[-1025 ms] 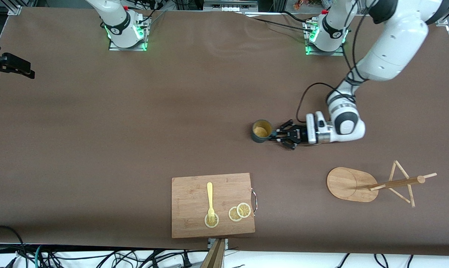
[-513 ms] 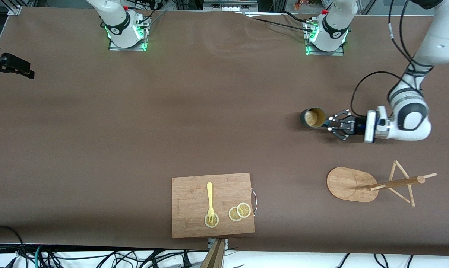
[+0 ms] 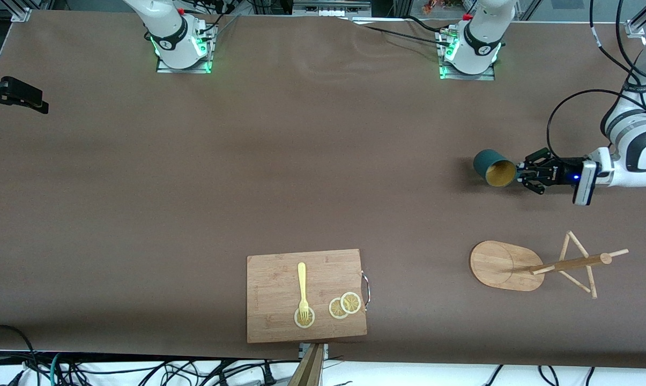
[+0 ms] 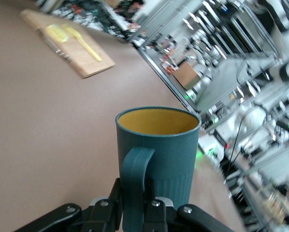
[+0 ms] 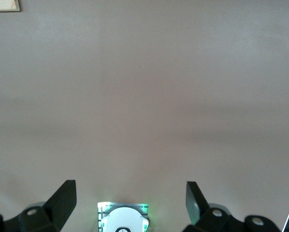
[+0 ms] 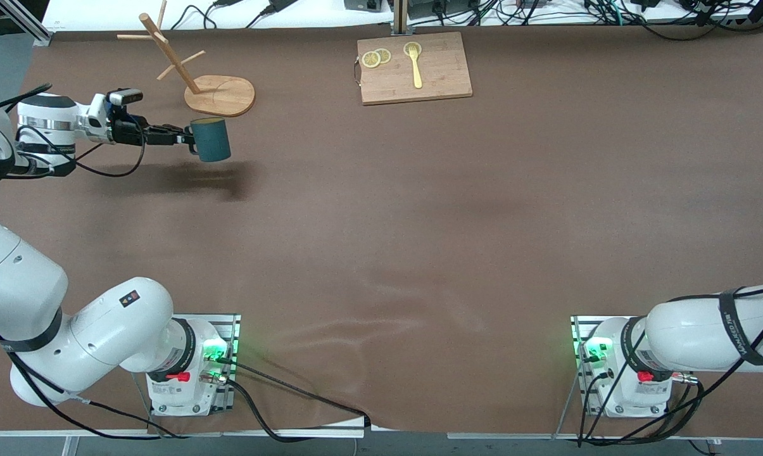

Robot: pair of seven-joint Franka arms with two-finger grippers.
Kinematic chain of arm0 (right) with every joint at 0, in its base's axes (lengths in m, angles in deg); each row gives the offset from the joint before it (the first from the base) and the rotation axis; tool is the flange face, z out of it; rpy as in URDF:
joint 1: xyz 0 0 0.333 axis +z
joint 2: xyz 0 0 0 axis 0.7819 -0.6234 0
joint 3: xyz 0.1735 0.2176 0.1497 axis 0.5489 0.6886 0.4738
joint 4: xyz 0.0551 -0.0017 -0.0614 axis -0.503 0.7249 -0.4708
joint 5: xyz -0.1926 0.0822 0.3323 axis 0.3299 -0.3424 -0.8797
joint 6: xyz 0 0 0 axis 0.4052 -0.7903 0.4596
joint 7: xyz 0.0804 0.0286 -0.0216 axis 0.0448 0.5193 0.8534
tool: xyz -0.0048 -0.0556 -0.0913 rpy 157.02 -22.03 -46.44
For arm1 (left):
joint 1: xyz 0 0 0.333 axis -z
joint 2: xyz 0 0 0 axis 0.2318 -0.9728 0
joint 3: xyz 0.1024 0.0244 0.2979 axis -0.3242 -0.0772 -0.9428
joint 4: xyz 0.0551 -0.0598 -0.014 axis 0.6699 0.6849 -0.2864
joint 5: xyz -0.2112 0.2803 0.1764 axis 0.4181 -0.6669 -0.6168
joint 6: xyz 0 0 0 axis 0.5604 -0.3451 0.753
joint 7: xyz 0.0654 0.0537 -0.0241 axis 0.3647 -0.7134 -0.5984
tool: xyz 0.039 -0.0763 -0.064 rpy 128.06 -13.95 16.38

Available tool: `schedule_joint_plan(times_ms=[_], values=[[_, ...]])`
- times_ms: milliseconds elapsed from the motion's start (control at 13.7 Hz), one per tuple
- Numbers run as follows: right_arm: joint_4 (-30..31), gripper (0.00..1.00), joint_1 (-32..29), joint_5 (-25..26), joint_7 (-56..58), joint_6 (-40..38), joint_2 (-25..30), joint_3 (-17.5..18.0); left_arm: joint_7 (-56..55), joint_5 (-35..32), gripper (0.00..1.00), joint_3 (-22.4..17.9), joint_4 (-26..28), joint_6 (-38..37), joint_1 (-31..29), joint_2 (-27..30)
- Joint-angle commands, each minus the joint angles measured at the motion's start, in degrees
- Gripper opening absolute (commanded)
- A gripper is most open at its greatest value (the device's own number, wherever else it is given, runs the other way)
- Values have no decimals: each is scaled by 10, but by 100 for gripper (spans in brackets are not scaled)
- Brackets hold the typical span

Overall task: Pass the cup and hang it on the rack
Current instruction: 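Carry the mug with the left gripper over the wooden rack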

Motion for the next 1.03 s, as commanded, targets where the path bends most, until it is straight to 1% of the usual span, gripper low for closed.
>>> schedule_joint_plan(times_ms=[0,73,220,439,513,659,732,806,952], values=[[0,100,-8,5,-4,1,3,8,-146,19,0,7,-25,-20,-2,19],[0,100,-8,5,-5,2,3,8,-184,26,0,7,-45,-23,-3,19],[0,100,-8,5,-5,2,3,8,-313,27,0,7,-75,-30,-13,26],[0,100,-8,5,-5,2,3,7,-439,42,0,6,-98,-29,-31,29],[0,100,-8,5,-5,2,3,7,-469,43,0,7,-99,-28,-39,35],[0,100,-9,4,-5,2,3,7,-546,69,0,8,-101,-27,-38,47],[0,100,-10,4,-5,2,3,7,-588,71,0,11,-117,-27,-35,48],[0,100,-10,5,-5,2,3,7,-613,71,0,11,-129,-27,-31,46],[0,100,-10,4,-5,2,3,6,-631,72,0,12,-135,-20,-28,43]])
